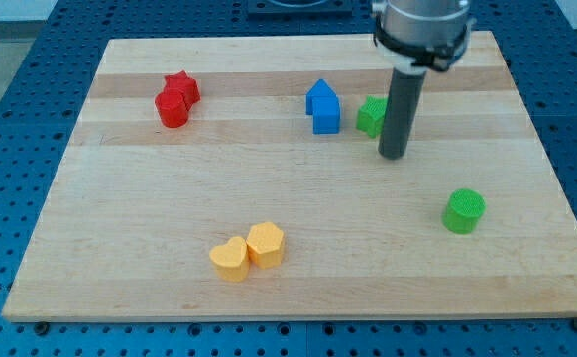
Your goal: Push the green star towards the top right of the board
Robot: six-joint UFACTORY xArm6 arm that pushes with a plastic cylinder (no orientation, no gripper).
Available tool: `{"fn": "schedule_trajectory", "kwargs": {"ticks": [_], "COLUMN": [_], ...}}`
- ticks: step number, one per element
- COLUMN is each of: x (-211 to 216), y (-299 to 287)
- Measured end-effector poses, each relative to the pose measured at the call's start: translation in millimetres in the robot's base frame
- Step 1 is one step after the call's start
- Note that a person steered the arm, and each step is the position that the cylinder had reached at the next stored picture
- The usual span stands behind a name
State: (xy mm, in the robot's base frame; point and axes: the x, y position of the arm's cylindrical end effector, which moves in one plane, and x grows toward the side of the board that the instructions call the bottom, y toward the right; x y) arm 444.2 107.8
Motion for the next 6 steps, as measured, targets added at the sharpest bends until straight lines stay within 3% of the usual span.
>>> {"fn": "schedule_trajectory", "kwargs": {"ticks": [1, 2, 4, 5, 6], "x": [11.2, -27.3, -97.8, -126.2, -110.0], "y": [-35.5, -43.8, 25.2, 27.2, 12.8]}}
